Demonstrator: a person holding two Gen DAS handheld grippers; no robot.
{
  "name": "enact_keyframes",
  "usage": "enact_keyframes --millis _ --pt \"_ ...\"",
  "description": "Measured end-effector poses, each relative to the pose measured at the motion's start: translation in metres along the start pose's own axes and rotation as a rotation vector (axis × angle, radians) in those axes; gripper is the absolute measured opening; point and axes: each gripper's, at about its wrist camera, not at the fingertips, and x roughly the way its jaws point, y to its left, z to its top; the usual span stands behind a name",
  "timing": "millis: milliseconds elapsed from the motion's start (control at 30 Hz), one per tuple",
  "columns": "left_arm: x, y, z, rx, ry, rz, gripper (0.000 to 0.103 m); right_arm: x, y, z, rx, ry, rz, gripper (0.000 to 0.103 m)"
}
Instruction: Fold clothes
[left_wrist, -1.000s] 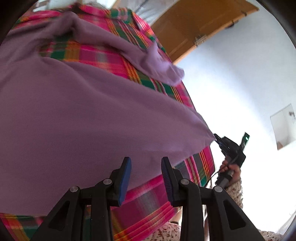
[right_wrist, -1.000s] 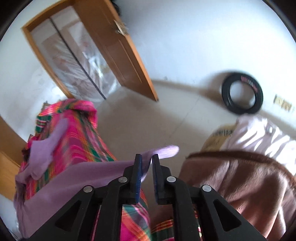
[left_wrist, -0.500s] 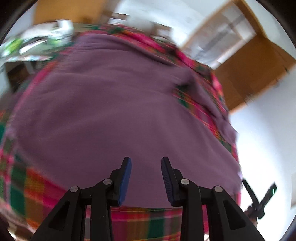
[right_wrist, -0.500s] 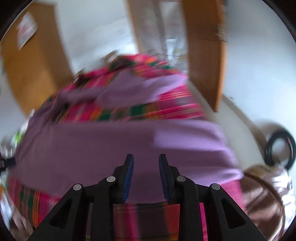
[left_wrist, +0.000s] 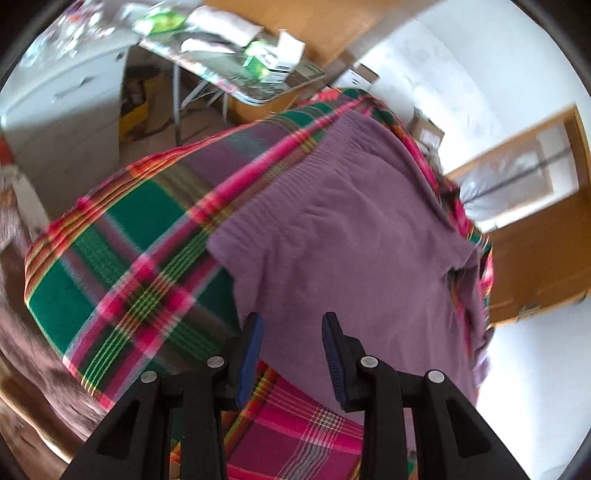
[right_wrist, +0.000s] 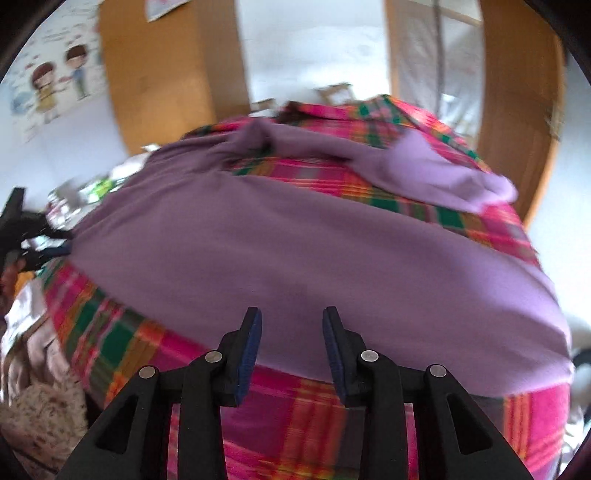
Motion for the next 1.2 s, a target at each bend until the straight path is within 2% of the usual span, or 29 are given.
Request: enact_keyframes --millis 133,300,367,400,500,533,567,633,767,1000,1200 --pt "-0.006 0.012 0.004 -0.058 -0.044 0.024 0.034 0.010 0.024 0.004 -0.073 0.018 0.058 0.036" --pt "-0.003 0.015 0.010 -0.097 -0.051 -0.002 0.036 0.025 0.050 0.004 -0.160 0.058 0.090 0.036" --pt "-0.001 0.013 0.011 -0.089 -0.048 -0.007 0.037 0.030 0.059 0.005 -0.197 0.069 0.096 0.039" --pt "0.000 0.011 0.012 -0.081 -0.046 -0.007 0.037 0.032 0.062 0.005 -0.216 0.073 0.098 0.045" --pt "0.002 0.011 0.014 -0.102 -0.051 -0.026 0.037 0.035 0.068 0.008 -0.249 0.085 0.089 0.046" --pt "0.003 0.012 0.014 -0.110 -0.053 -0.029 0.036 0.035 0.070 0.008 -0.257 0.088 0.086 0.046" --pt "0.003 0.014 0.015 -0.121 -0.052 -0.029 0.027 0.035 0.073 0.008 -0.272 0.090 0.084 0.046" --pt "0.004 0.018 0.014 -0.140 -0.047 -0.024 0.016 0.034 0.080 0.005 -0.313 0.090 0.079 0.046" --pt "0.002 0.024 0.012 -0.162 -0.068 -0.065 0.006 0.032 0.090 0.002 -0.368 0.073 0.058 0.046" --pt "-0.017 0.025 0.007 -0.144 -0.125 -0.120 0.003 0.035 0.092 0.006 -0.353 0.087 0.055 0.046" --pt "-0.023 0.025 0.006 -0.150 -0.141 -0.147 0.003 0.036 0.102 0.005 -0.372 0.077 0.062 0.046"
